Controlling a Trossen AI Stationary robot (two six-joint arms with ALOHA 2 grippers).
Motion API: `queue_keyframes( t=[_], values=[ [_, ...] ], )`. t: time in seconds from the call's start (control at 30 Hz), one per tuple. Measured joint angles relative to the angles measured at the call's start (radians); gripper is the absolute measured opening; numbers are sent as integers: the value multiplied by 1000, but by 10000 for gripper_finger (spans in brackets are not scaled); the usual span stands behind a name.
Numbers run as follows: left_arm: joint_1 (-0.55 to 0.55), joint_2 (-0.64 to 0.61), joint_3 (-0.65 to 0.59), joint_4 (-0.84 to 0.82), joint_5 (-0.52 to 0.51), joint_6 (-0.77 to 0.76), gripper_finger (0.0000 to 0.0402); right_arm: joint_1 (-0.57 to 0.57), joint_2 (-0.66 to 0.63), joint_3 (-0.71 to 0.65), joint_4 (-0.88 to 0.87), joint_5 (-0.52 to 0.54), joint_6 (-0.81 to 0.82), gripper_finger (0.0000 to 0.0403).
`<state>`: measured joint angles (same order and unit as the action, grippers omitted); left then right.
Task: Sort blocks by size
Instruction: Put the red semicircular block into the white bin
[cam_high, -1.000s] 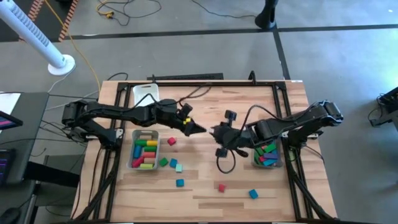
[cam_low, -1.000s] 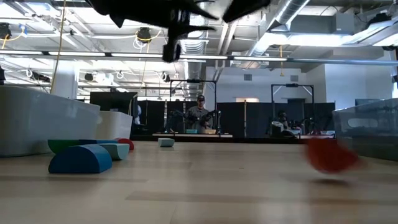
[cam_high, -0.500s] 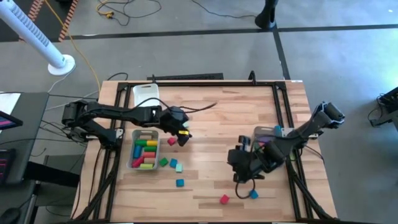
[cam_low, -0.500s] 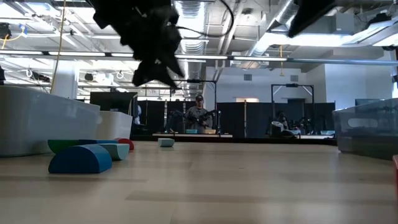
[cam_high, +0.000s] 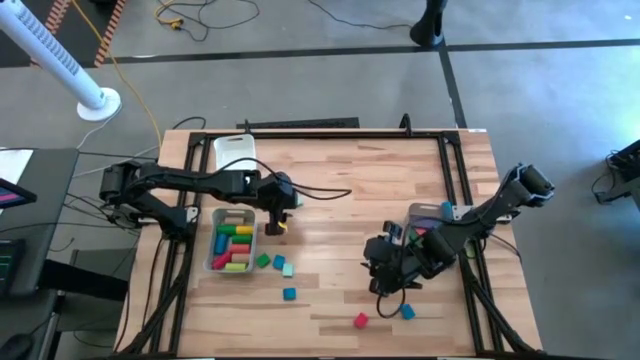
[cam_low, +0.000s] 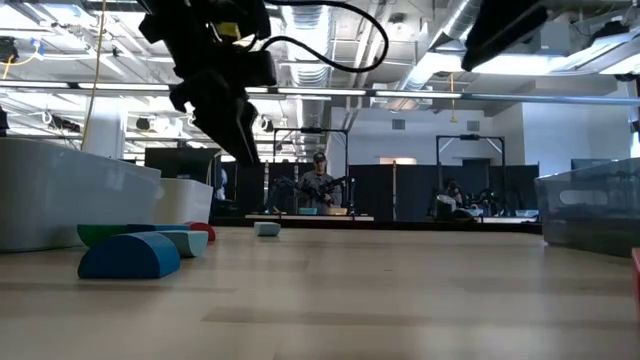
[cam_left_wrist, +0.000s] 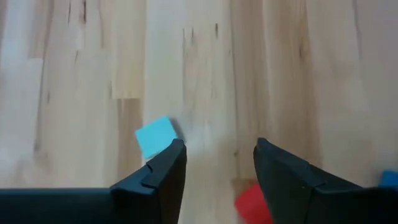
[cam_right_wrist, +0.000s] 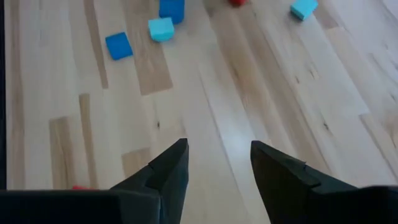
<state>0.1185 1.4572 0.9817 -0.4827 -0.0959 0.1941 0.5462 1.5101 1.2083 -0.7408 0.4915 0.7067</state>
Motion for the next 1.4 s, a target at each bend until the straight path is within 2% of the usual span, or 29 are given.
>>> queue_keyframes(
  t=[0.13,0.2,0.33,0.47,0.63,0.73,1.0,1.23,1.4],
  values=[
    [23,15,0,-5,-2,55,179,-32,0,0,34,-1,1,200],
    [40,34,0,-21,14,4,179,-48,0,0,56,-23,0,200],
    [59,91,0,-65,162,-124,179,-63,0,0,97,-96,-24,200],
    [5,134,-1,-79,254,-141,179,-26,0,0,127,-163,-108,200],
    [-81,135,-1,-53,256,-148,179,71,2,0,156,-183,-232,200],
    [-112,135,-1,-10,257,-197,179,123,33,0,137,-191,-252,200],
    [-156,135,0,165,256,-353,179,177,232,-1,218,-371,-254,200],
    [-184,135,0,166,256,-419,179,198,260,0,301,-371,-267,200],
    [-197,135,0,168,256,-438,179,213,275,0,337,-363,-358,201]
  ],
)
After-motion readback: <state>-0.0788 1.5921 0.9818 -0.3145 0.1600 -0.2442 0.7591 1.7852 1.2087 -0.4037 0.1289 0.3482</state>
